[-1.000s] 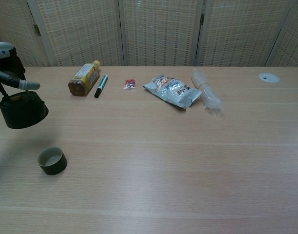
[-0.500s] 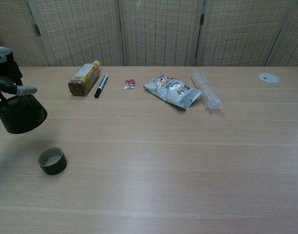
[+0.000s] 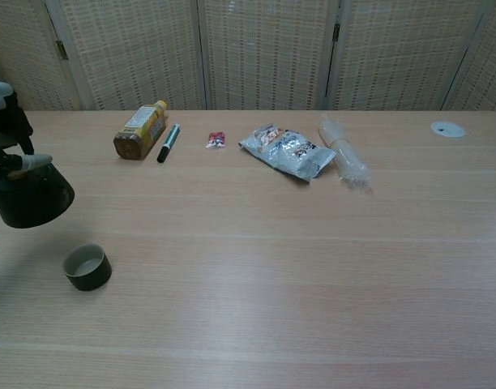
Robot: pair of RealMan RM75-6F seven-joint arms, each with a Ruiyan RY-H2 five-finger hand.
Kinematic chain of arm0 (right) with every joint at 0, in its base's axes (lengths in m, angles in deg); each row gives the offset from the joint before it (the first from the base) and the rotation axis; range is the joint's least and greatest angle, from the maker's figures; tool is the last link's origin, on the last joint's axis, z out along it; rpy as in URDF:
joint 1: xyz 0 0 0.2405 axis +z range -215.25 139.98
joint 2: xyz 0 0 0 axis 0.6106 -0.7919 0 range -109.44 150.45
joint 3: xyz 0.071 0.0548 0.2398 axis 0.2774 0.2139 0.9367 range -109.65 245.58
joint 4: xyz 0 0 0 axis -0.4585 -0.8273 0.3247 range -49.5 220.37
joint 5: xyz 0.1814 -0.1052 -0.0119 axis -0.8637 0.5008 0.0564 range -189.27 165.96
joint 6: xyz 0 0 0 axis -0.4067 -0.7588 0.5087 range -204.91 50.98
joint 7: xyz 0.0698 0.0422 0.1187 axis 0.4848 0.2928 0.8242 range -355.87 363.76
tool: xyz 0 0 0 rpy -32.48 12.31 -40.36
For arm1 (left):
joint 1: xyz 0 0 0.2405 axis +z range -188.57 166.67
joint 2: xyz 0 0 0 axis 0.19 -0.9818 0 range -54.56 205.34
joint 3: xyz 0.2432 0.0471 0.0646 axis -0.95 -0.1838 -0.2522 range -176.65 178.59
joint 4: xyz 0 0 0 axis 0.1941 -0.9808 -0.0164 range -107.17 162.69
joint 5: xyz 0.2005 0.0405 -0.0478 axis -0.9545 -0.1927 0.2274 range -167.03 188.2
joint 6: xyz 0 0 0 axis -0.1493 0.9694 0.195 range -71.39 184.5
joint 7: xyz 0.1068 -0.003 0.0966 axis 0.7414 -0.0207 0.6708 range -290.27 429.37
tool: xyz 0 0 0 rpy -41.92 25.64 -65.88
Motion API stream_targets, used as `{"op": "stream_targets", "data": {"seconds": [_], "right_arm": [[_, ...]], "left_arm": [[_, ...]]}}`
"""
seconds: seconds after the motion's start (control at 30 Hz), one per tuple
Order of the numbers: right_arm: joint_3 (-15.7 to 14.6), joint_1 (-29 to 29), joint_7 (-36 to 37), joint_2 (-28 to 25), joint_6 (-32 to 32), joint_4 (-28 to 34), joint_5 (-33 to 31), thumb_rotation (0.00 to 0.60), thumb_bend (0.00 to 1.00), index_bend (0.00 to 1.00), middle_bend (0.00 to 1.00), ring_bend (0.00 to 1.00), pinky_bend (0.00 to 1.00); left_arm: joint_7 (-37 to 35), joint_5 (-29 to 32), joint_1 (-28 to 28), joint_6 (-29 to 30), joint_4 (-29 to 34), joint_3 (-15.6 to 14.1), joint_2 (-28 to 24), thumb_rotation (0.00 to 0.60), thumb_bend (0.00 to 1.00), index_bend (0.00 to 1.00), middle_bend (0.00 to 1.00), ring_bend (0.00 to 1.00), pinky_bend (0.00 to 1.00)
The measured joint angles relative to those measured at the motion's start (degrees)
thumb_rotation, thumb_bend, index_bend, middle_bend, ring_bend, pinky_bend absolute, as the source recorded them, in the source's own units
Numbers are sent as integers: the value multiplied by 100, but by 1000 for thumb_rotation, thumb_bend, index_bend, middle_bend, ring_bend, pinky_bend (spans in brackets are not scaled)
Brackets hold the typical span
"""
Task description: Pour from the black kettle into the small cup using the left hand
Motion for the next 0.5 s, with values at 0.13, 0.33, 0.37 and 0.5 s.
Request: {"op": "stream_targets", "data": {"seconds": [0.13, 0.33, 0.37, 0.5], "right_arm": [[-17, 9, 5, 3, 15, 16, 23, 600, 375, 213, 275, 331, 64], [-48, 10, 18, 19, 34, 21, 42, 600, 376, 213, 275, 332, 65], [-53, 11, 20, 22, 39, 19, 41, 600, 376, 213, 275, 332, 65], [-66, 15, 24, 32, 52, 14, 50, 600, 377, 214, 275, 334, 64]], "left_arm": [[78, -71, 50, 76, 65, -30, -11, 436, 366, 995, 1000, 942, 591], [180, -139, 108, 144, 181, -60, -38, 437, 369, 994, 1000, 942, 591], [209, -149, 117, 154, 202, -66, -41, 438, 370, 995, 1000, 942, 591], [346, -169, 150, 185, 284, -89, -42, 438, 392, 994, 1000, 943, 591]]}}
